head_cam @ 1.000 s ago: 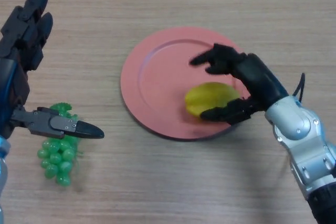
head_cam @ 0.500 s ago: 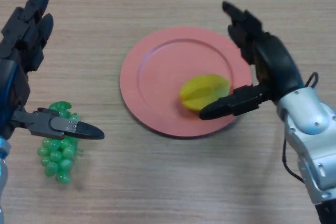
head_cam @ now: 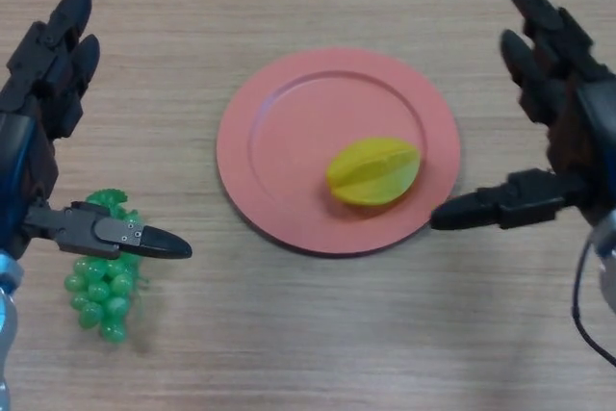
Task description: Pick up the yellow starfruit and place it on the plate
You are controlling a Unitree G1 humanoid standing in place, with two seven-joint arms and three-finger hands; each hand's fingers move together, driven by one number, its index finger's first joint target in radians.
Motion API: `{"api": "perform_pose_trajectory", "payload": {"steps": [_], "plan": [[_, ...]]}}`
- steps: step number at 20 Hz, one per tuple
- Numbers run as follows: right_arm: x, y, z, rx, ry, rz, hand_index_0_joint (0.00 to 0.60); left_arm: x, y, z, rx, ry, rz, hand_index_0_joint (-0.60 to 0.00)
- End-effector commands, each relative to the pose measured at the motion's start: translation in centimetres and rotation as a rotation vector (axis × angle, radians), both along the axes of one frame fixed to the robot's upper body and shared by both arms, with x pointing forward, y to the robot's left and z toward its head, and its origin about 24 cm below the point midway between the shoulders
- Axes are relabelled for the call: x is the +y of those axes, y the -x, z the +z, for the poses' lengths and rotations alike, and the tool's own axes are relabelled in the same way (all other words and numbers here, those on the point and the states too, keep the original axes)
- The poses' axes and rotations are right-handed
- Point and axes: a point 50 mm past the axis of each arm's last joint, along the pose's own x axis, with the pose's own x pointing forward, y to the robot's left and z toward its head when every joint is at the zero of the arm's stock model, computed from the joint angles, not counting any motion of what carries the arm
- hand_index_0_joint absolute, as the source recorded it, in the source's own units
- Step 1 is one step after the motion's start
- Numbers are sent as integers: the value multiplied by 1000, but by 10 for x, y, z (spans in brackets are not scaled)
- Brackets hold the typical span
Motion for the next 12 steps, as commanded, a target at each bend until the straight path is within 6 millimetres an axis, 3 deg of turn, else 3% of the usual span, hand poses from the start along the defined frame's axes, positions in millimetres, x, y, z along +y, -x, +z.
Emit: {"api": "perform_pose_trajectory", "payload": {"steps": [1, 5, 12], "plan": [[-14, 13, 37, -198, 1, -24, 0, 9, 9, 31, -197, -1, 37, 0], [-21, 23, 33, -184, 39, -51, 0, 9, 10, 32, -210, 33, 41, 0], [-11, 29, 39, -207, 90, -23, 0, 10, 13, 34, -182, 53, 60, 0]]}}
